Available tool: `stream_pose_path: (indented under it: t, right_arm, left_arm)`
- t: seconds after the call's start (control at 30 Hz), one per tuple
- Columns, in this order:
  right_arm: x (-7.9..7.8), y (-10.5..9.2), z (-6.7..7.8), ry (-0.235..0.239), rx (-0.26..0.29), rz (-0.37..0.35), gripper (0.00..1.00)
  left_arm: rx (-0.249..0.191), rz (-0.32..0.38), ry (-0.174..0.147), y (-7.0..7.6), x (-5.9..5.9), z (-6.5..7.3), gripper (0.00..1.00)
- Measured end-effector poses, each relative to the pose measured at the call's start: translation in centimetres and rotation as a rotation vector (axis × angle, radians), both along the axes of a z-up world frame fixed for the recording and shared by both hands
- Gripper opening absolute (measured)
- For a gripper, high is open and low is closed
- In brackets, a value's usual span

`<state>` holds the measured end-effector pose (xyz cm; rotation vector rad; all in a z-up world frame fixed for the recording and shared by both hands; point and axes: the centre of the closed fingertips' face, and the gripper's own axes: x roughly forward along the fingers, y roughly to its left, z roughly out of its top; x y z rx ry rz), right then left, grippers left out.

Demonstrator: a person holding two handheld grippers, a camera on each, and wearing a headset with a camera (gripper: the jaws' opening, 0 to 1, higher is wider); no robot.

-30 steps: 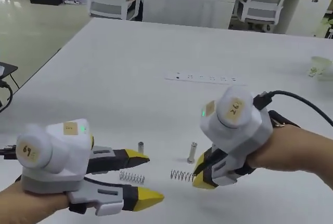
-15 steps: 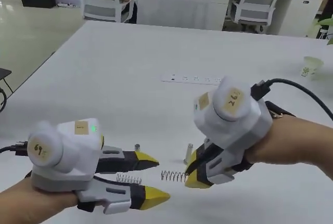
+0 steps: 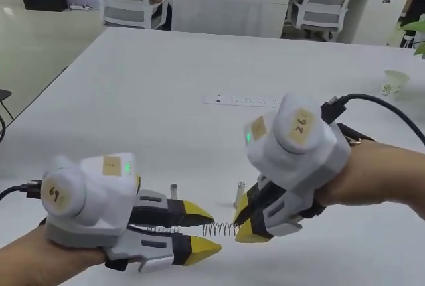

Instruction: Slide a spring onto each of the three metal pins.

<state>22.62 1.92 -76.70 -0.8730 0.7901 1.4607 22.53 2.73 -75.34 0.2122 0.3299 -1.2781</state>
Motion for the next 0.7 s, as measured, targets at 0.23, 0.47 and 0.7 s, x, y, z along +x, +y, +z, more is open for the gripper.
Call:
stream_pose_path:
  t: [0.23,0.47,0.7]
  right_arm:
    - [-0.4,0.0,0.1,0.004,-0.004,0.017,0.08]
    - [-0.4,0.1,0.8,0.002,0.011,0.013,0.08]
    - [-0.4,0.8,2.2,-0.009,0.043,0.012,0.07]
  left_arm:
    - [0.021,-0.009,-0.016,0.0,0.0,-0.2,0.04]
    - [0.036,-0.009,-0.024,0.2,0.0,-0.3,0.03]
    - [0.041,-0.005,-0.030,0.3,0.1,-0.4,0.03]
